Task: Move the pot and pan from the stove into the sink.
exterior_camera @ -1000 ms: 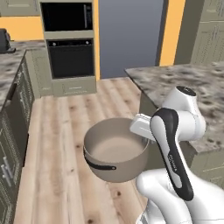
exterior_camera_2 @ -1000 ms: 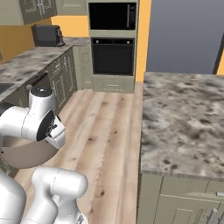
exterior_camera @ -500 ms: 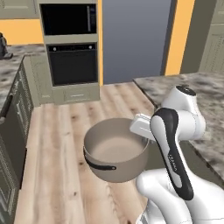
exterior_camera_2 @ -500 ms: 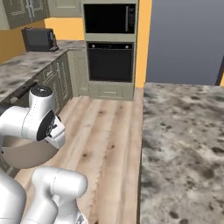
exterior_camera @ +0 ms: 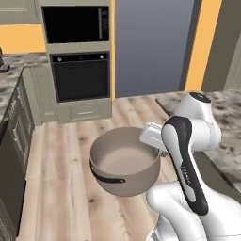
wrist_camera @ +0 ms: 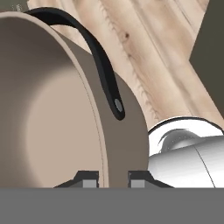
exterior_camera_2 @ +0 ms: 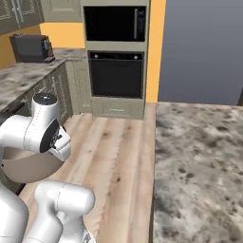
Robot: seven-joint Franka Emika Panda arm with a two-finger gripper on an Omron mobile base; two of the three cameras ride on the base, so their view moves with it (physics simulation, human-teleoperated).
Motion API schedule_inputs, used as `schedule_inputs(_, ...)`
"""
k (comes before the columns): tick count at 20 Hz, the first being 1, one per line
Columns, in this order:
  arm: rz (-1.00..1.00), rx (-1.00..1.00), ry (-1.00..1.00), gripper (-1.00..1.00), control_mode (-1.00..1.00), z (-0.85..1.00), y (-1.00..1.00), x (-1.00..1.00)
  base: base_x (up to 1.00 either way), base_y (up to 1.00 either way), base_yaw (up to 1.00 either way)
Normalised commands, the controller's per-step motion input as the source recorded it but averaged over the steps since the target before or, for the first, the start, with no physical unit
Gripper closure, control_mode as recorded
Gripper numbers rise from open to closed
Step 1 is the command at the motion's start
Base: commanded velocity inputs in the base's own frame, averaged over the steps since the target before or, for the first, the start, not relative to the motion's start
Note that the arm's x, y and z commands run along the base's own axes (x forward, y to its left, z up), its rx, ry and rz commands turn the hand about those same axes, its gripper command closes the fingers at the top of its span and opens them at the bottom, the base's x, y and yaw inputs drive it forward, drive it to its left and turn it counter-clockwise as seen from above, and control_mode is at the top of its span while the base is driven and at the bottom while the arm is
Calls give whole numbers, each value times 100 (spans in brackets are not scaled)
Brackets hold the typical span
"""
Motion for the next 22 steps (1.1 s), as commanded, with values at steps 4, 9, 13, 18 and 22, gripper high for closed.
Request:
schedule_inputs(4,0,0,0,100,100,0,0,0,91,28,0)
schedule_inputs(9,0,0,0,100,100,0,0,0,89,27,0)
schedule_inputs(13,0,0,0,100,100,0,0,0,72,15,2)
schedule_inputs(18,0,0,0,100,100,0,0,0,43,-5,20)
schedule_inputs(22,0,0,0,100,100,0,0,0,26,-5,32)
